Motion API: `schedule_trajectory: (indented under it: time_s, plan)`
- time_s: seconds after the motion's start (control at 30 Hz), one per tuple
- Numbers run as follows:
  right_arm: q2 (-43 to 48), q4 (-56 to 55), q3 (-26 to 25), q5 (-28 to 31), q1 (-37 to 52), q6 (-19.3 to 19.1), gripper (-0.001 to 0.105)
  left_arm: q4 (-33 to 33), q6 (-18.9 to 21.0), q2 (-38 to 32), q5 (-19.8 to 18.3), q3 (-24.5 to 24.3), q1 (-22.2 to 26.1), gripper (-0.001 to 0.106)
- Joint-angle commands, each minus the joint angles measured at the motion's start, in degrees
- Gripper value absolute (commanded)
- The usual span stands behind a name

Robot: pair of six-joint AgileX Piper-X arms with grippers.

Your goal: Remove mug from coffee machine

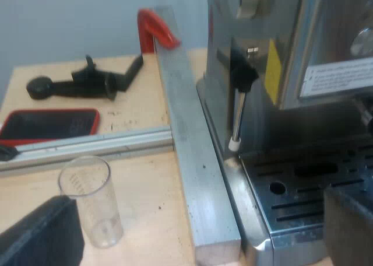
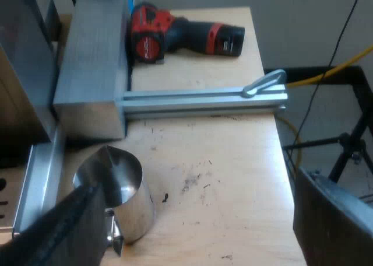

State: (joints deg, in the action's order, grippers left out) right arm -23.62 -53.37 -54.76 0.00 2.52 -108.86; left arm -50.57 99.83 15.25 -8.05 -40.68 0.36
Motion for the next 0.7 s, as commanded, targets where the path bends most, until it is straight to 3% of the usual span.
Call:
schedule_trajectory:
  time_s: [0.03, 0.5, 0.7]
  plan:
    - [4.6, -0.4, 0.5, 0.0, 0.2, -0.7, 0.069, -0.6, 0.2, -4.0, 1.0, -0.3, 0.0, 0.085]
    - [25.3, -2.0, 8.3, 0.0, 0.2, 0.4, 0.069, -3.4, 0.2, -24.5, 1.0, -0.4, 0.0, 0.085]
    - [26.7, -5.5, 9.3, 0.0, 0.2, 2.3, 0.069, -12.1, -1.3, -24.1, 1.0, -2.6, 0.3, 0.085]
